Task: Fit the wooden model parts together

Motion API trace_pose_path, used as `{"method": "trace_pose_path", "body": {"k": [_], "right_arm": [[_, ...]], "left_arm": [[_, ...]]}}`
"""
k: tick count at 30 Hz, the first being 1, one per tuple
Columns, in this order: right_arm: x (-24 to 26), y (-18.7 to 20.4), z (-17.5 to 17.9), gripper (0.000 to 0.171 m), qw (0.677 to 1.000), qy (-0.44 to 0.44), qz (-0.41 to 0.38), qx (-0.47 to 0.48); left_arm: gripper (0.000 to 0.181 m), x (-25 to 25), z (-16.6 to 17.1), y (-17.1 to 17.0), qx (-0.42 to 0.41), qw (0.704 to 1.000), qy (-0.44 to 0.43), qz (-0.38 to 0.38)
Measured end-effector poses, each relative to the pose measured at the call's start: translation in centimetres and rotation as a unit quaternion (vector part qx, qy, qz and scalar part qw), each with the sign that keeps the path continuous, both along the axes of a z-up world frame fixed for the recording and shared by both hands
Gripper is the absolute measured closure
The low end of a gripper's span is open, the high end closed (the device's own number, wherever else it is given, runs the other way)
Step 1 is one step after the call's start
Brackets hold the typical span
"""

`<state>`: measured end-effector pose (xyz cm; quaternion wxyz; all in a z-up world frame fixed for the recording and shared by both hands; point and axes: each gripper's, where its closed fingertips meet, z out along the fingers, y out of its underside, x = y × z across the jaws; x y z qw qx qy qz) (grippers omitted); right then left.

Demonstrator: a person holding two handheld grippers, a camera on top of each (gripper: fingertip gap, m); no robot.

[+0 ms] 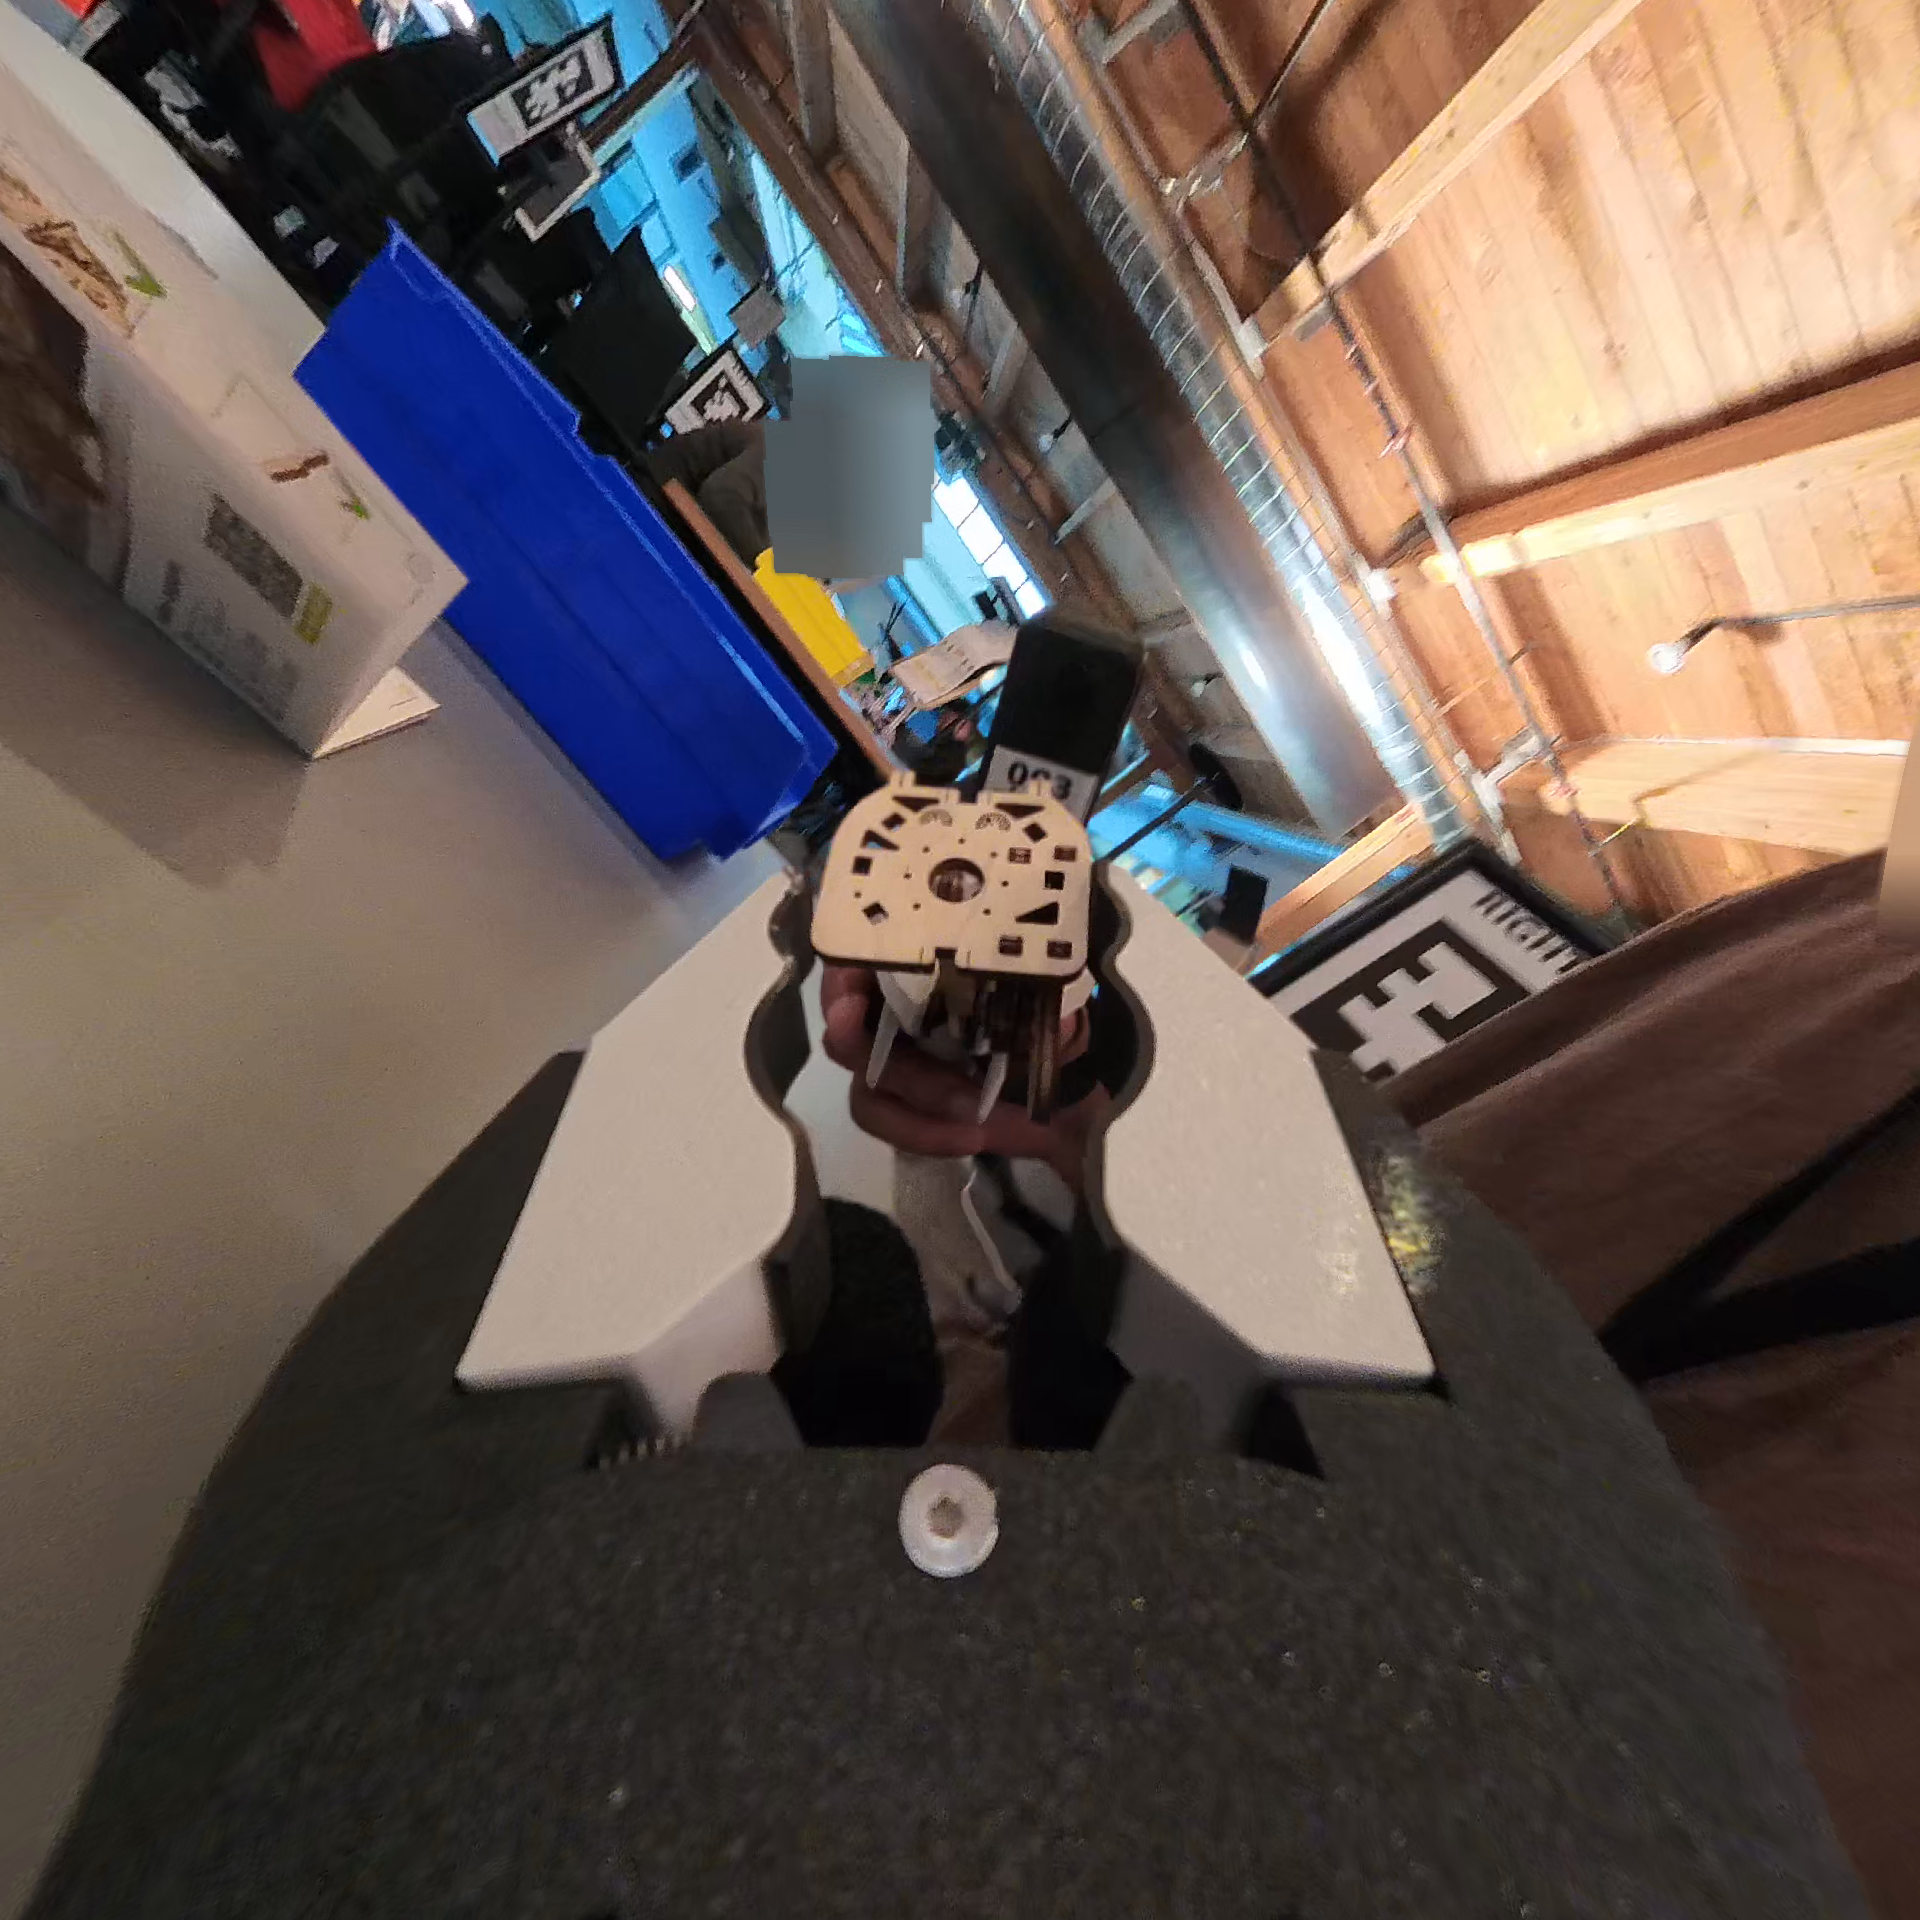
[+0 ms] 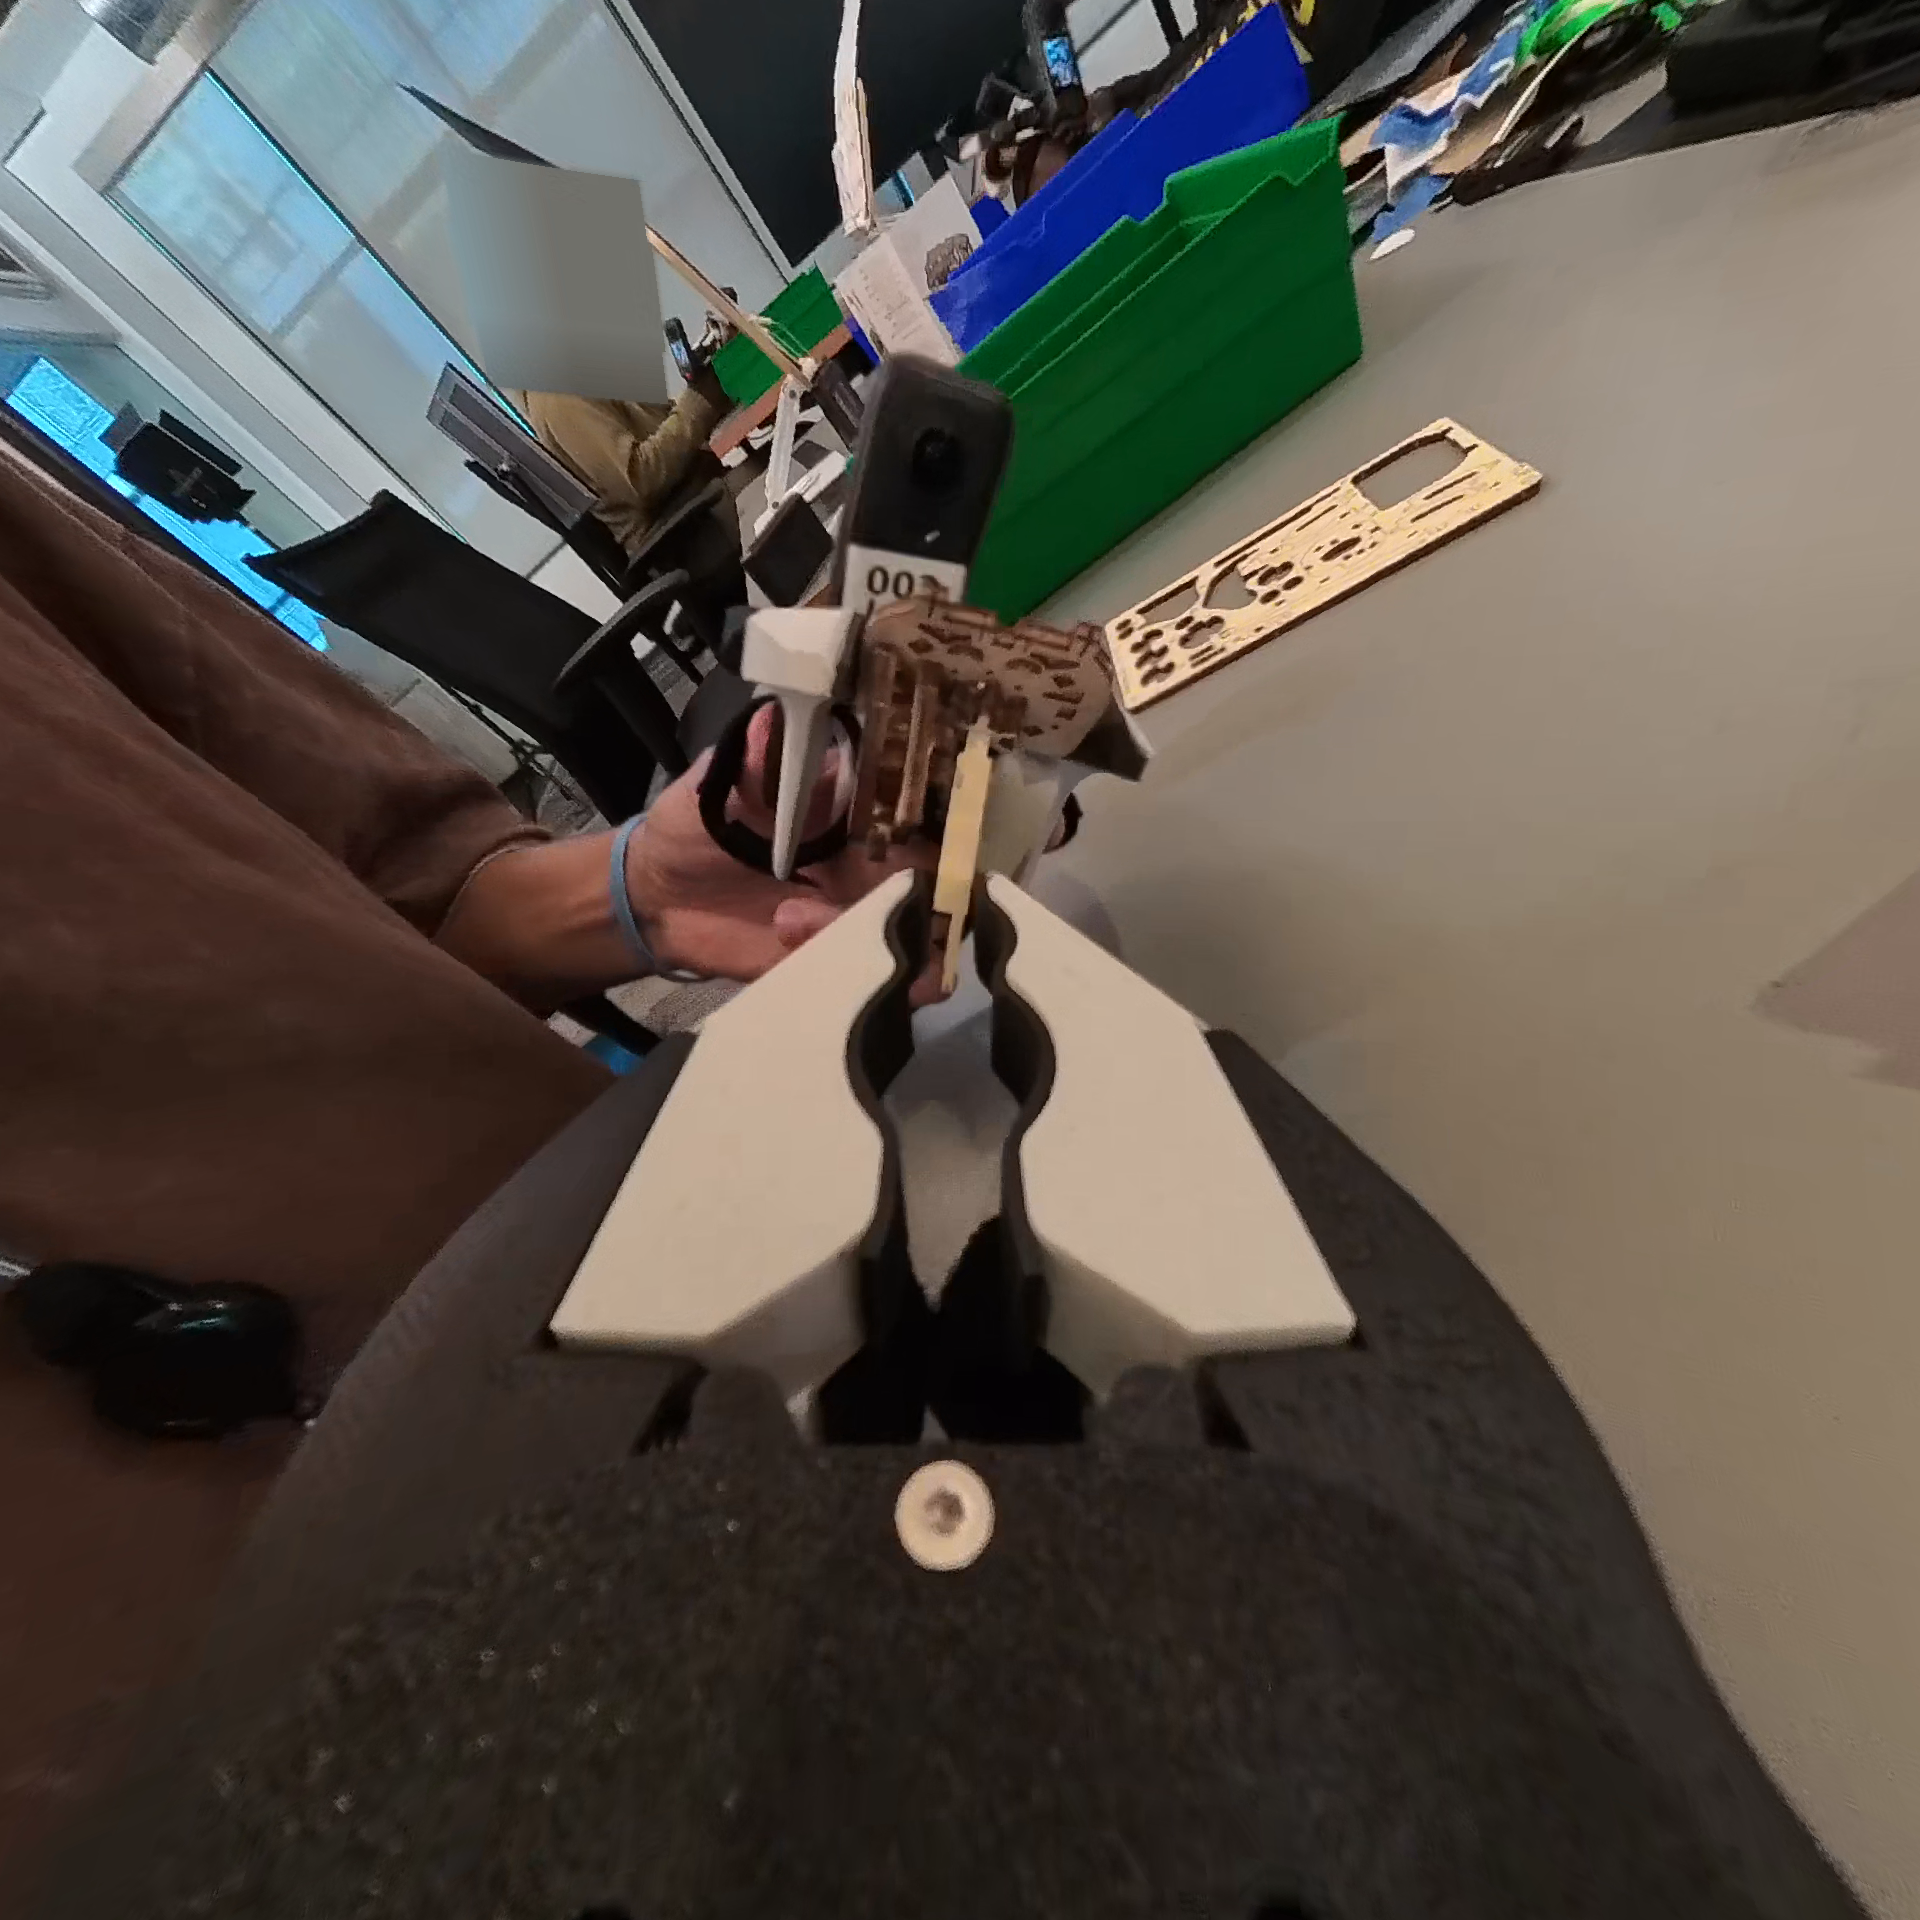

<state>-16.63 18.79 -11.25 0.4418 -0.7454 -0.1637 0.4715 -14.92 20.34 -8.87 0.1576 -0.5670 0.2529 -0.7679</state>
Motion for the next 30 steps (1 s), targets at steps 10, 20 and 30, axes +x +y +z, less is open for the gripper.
{"method": "trace_pose_path", "body": {"k": [10, 20, 30], "right_arm": [[0.7, -0.1, -1.7, 0.164, 1.000, 0.004, 0.014, 0.019], [0.2, -1.5, 0.0, 0.165, 0.998, 0.031, 0.044, 0.035], [-0.7, -1.5, 2.9, 0.161, 0.998, 0.014, 0.068, -0.001]], "left_arm": [[0.130, 0.5, -2.4, -0.9, 0.011, 0.998, 0.053, -0.035], [0.130, -0.1, -1.1, -2.9, 0.064, 0.995, 0.036, -0.060], [0.131, -1.3, 1.8, -2.6, -0.082, 0.994, -0.076, 0.005]]}}
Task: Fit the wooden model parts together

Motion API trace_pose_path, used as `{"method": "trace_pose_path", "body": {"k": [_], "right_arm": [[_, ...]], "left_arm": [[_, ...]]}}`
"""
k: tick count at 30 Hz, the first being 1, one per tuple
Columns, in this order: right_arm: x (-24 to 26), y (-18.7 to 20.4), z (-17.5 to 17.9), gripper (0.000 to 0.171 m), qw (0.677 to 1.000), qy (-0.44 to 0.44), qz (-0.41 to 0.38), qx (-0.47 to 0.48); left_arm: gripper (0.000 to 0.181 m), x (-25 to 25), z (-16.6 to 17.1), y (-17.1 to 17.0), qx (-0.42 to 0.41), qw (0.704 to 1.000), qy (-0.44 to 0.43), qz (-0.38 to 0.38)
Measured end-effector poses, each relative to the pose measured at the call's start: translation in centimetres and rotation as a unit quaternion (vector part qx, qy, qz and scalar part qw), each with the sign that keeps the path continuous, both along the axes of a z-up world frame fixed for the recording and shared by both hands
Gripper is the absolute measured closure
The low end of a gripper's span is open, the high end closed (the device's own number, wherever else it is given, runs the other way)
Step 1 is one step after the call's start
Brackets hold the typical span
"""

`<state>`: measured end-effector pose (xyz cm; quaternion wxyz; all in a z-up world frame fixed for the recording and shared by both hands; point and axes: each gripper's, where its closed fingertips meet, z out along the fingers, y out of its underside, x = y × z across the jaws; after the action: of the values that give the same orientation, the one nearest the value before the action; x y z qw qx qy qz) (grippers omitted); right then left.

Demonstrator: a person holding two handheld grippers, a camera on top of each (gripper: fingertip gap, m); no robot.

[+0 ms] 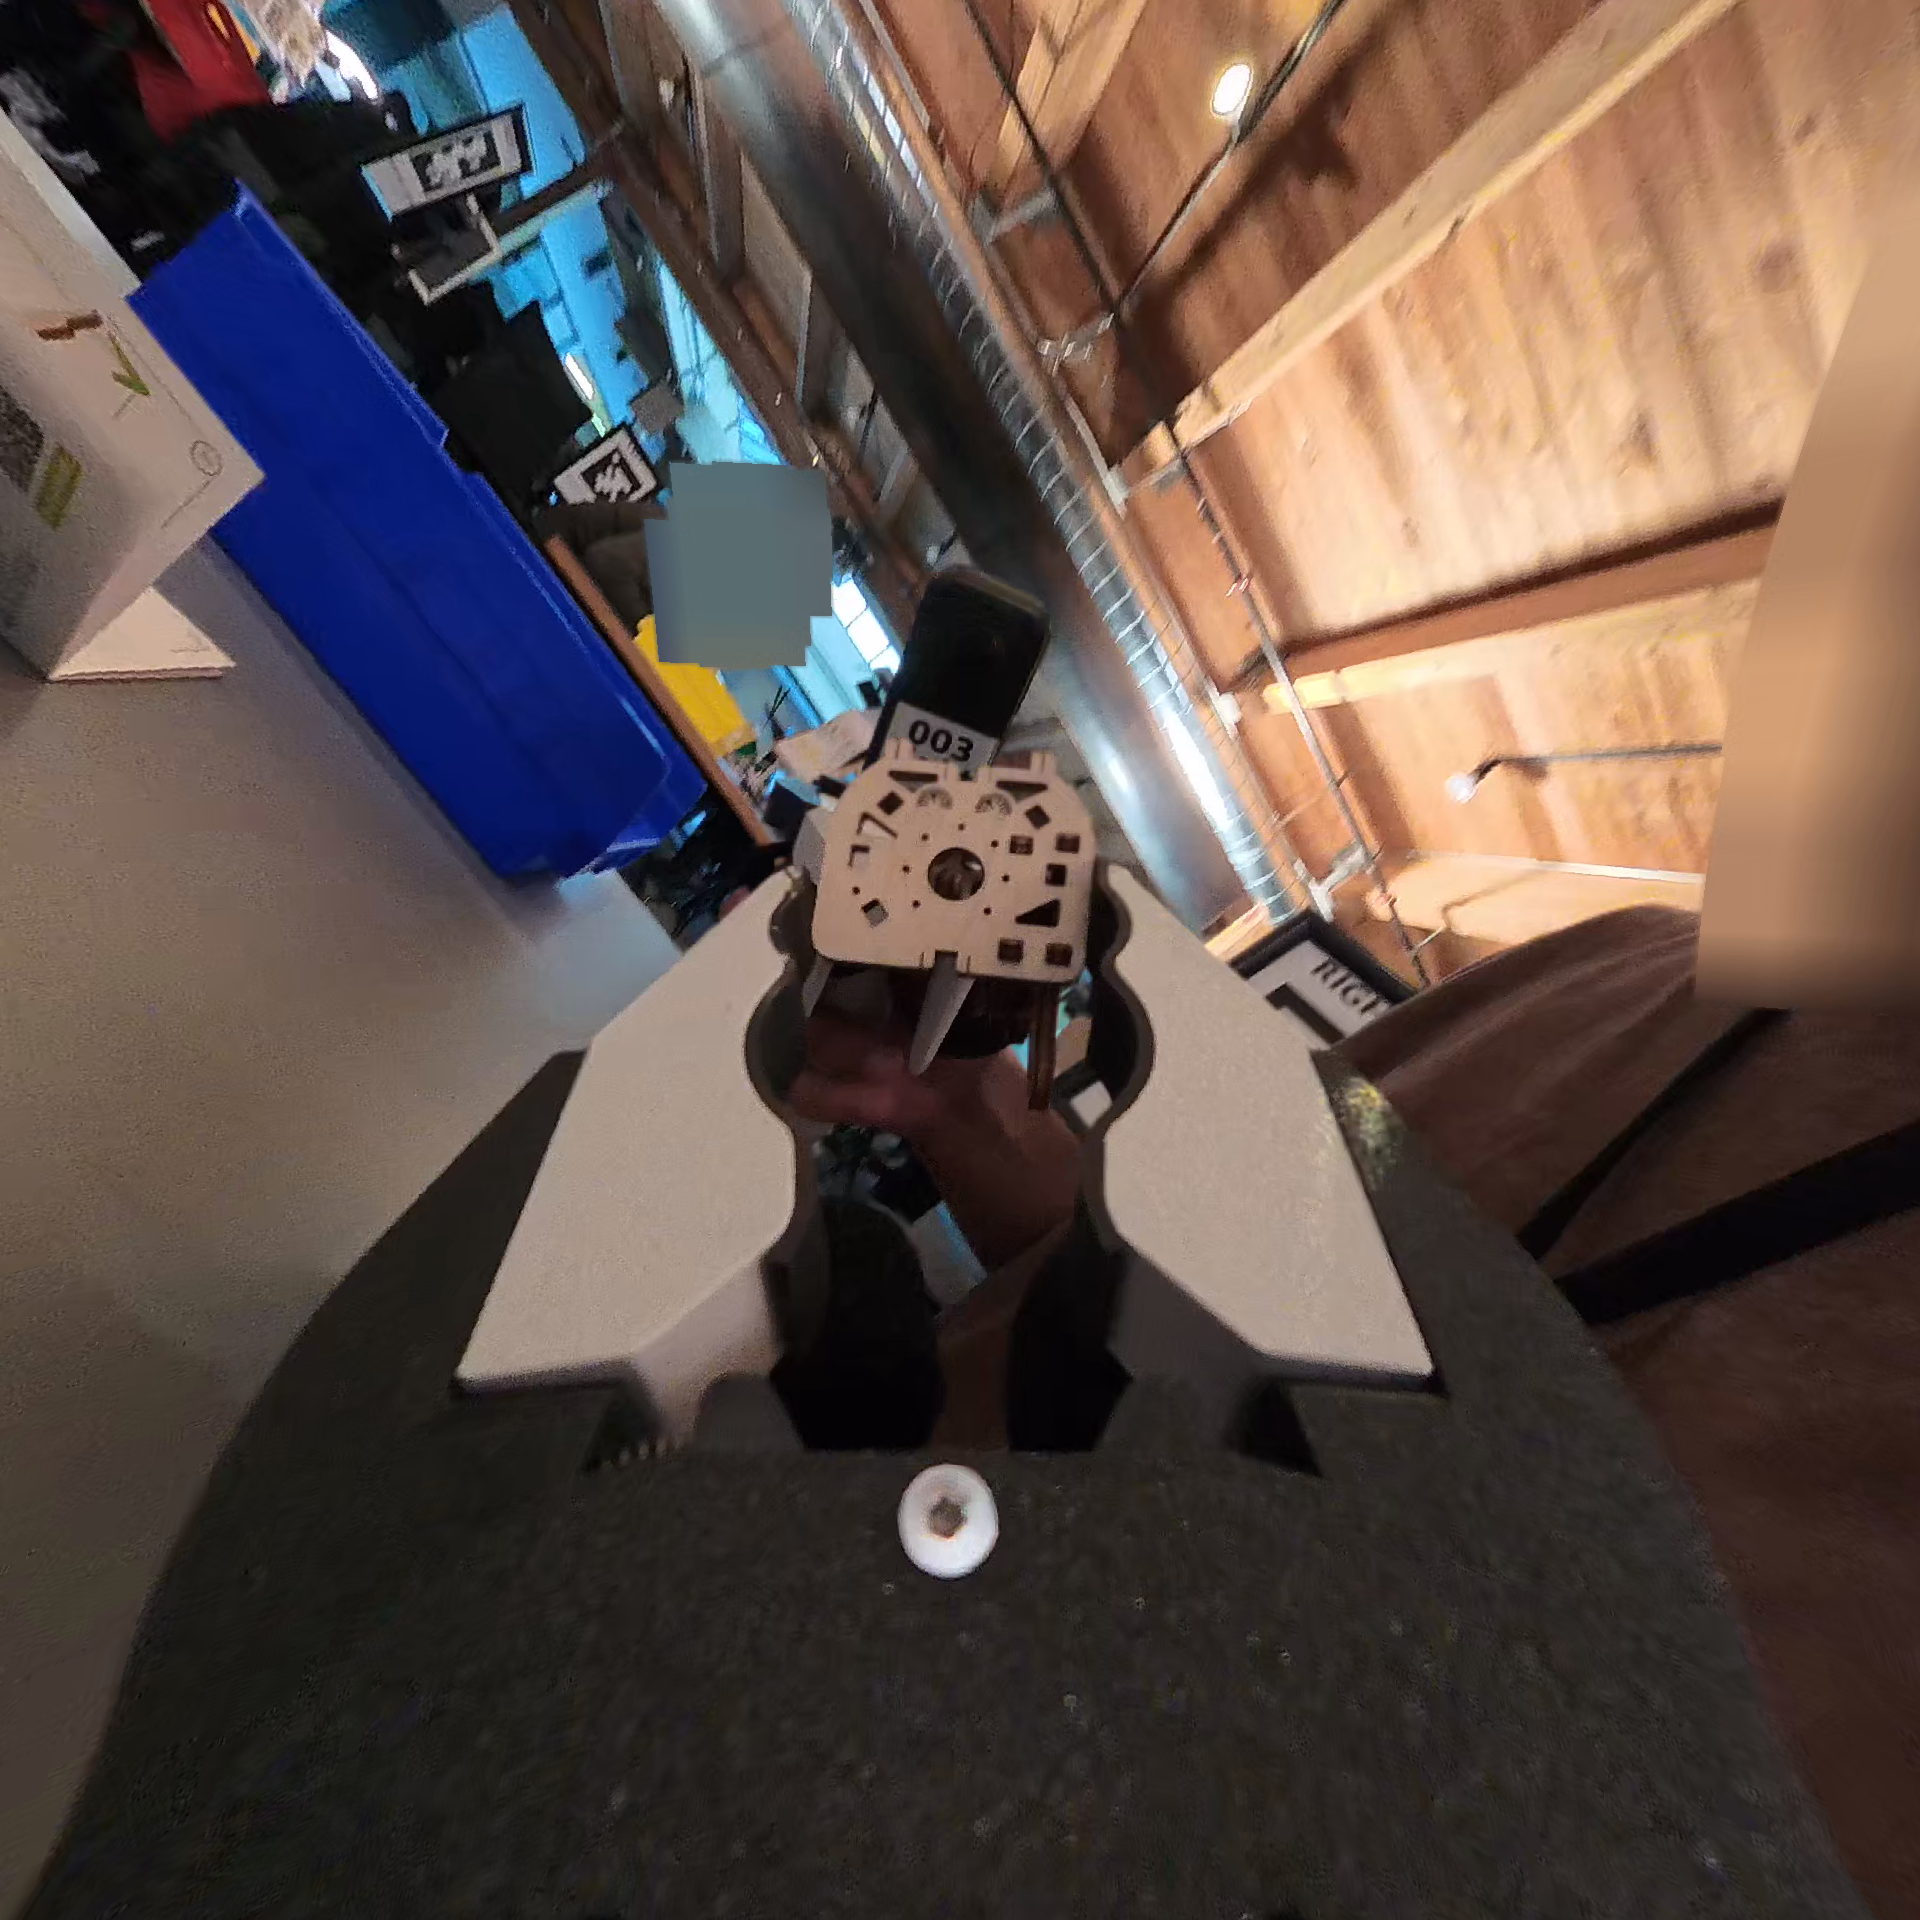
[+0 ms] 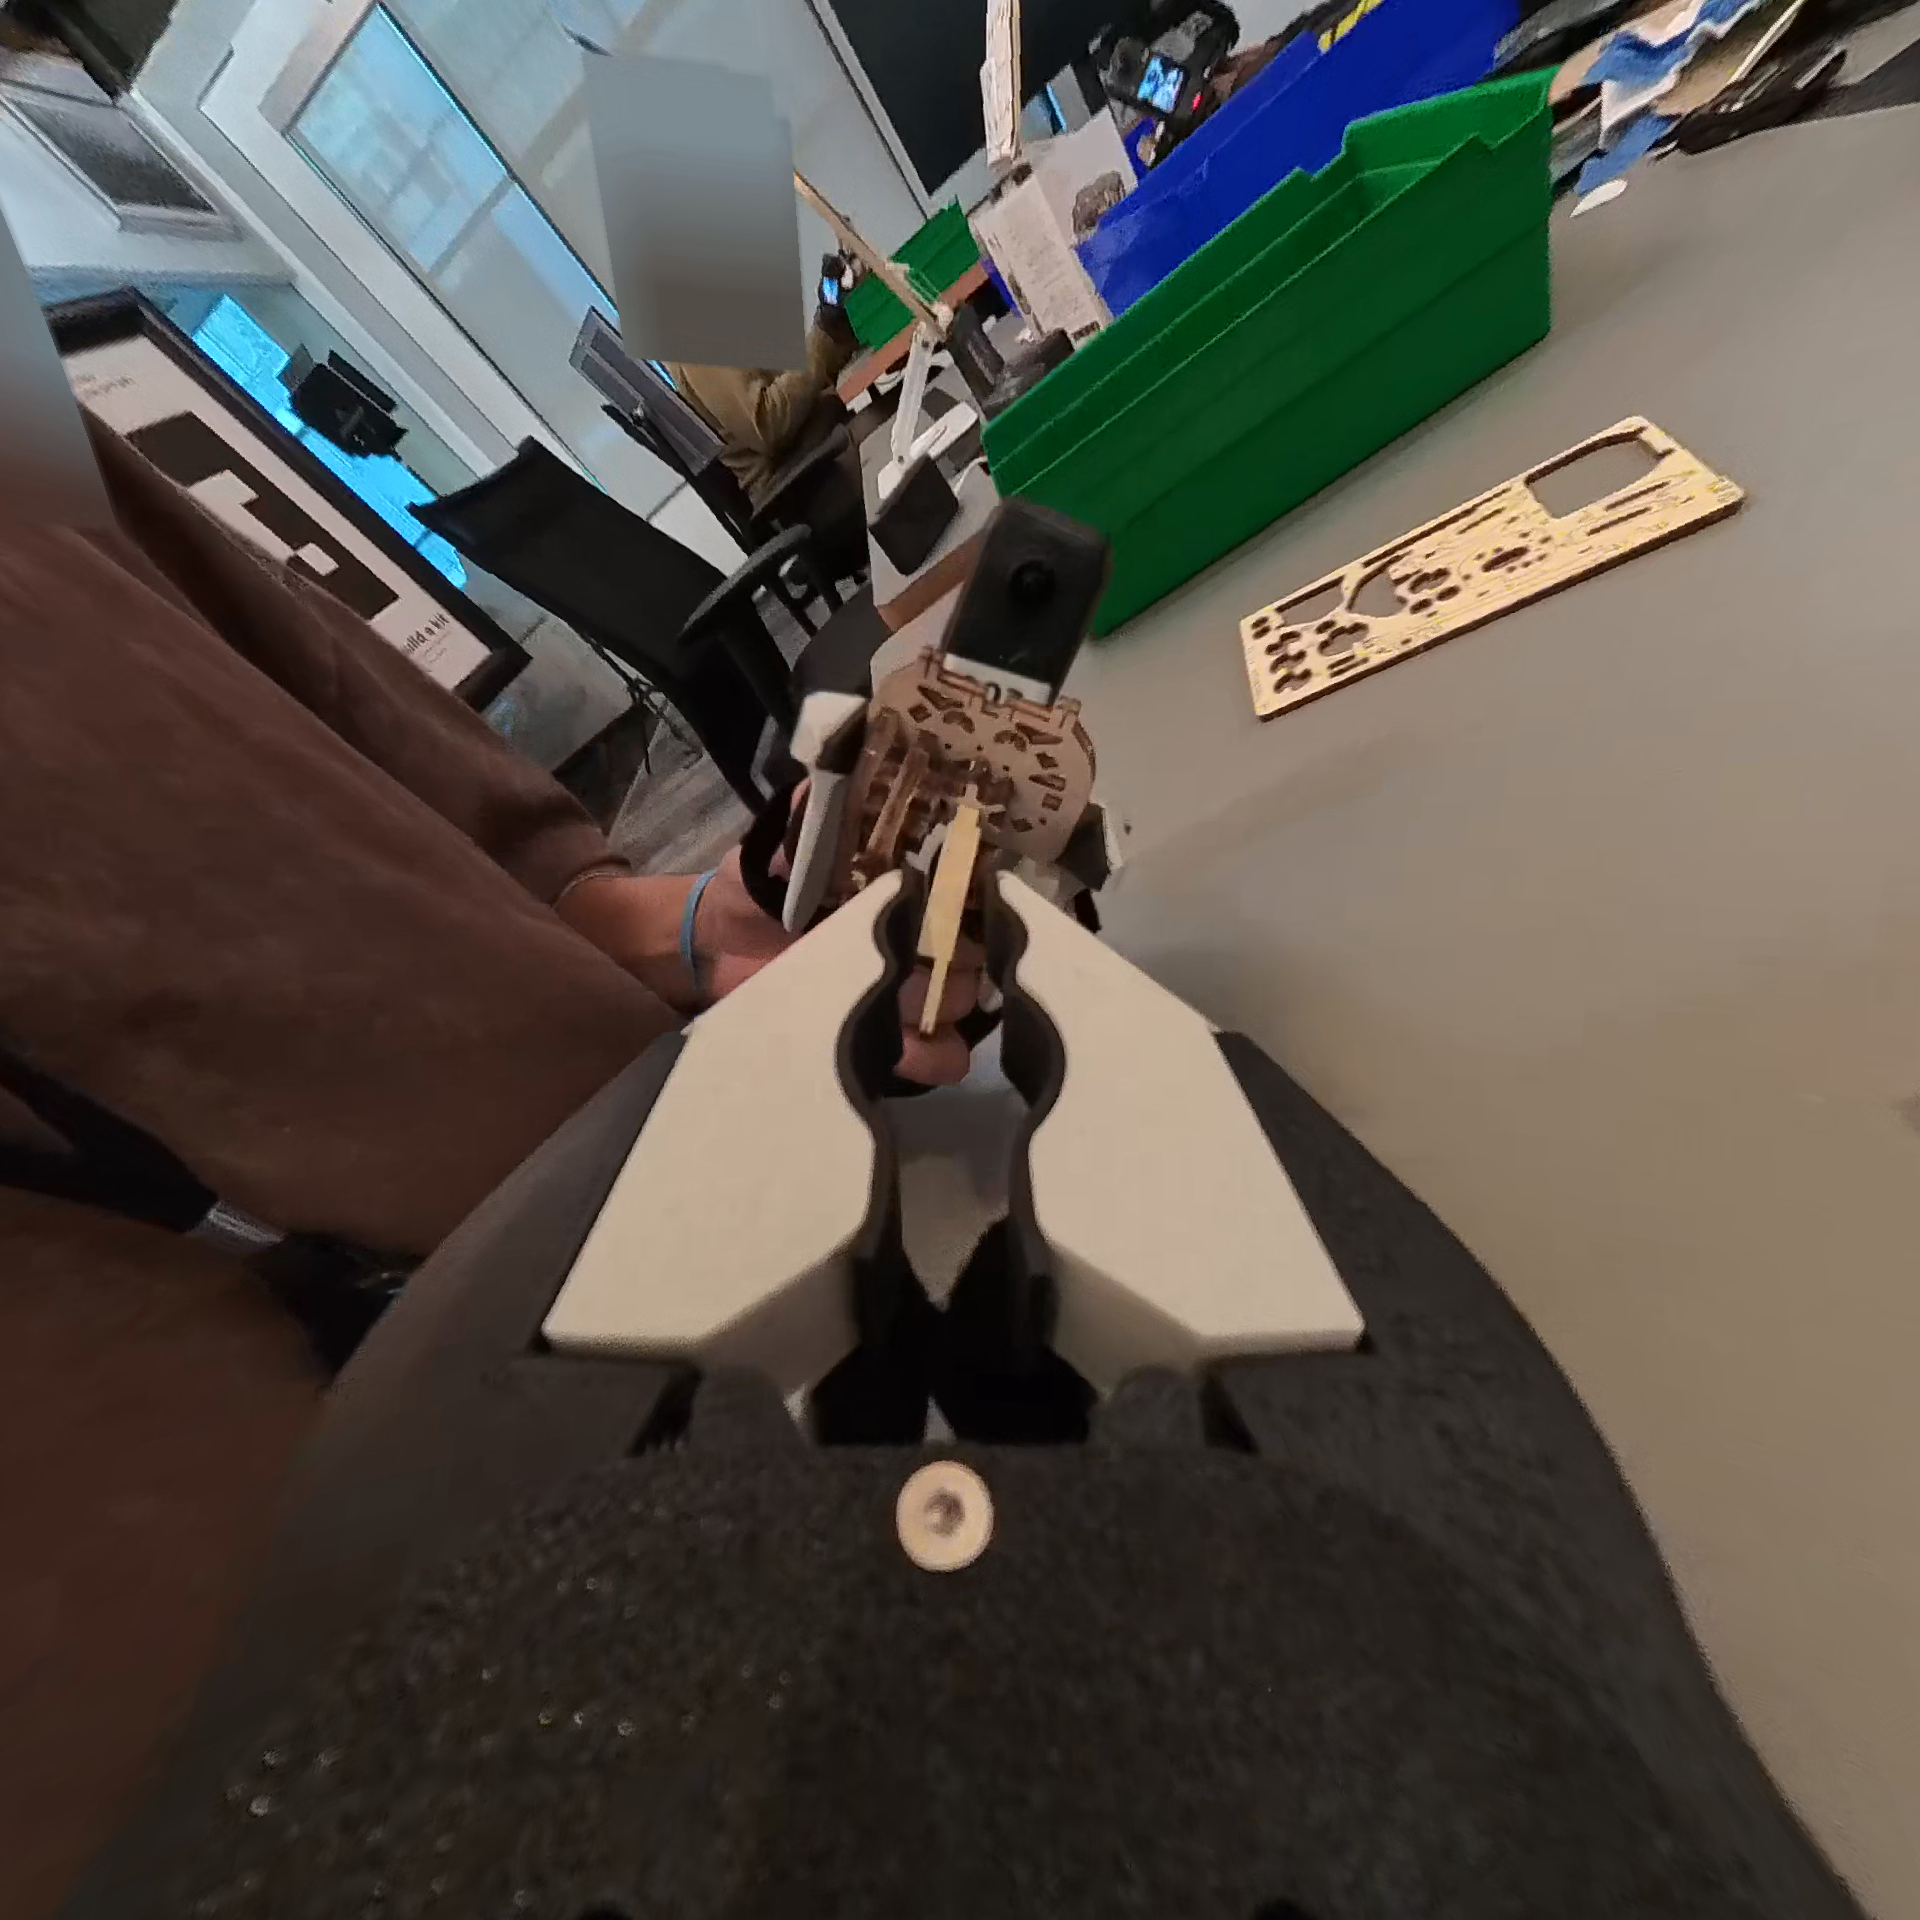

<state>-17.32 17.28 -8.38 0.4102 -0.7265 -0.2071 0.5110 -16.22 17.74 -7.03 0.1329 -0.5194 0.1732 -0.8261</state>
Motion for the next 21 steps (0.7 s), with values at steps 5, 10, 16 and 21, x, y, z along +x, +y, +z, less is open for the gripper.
{"method": "trace_pose_path", "body": {"k": [5, 10, 16, 21], "right_arm": [[-0.8, 0.3, 0.7, 0.160, 0.998, -0.056, 0.005, 0.002], [-0.5, 1.3, 0.8, 0.147, 0.988, -0.148, -0.016, 0.036], [-0.5, 1.2, 0.7, 0.143, 0.962, -0.262, -0.013, 0.072], [-0.1, 1.6, 1.0, 0.144, 0.945, -0.304, -0.037, 0.116]], "left_arm": [[0.131, -1.0, 0.7, 0.4, -0.058, 0.997, -0.046, 0.011], [0.131, -1.3, 1.0, 0.8, -0.054, 0.997, -0.049, 0.013], [0.131, -2.0, 0.5, 2.5, -0.089, 0.994, -0.049, 0.037], [0.131, -2.4, 0.4, 3.5, -0.131, 0.988, -0.064, 0.046]]}}
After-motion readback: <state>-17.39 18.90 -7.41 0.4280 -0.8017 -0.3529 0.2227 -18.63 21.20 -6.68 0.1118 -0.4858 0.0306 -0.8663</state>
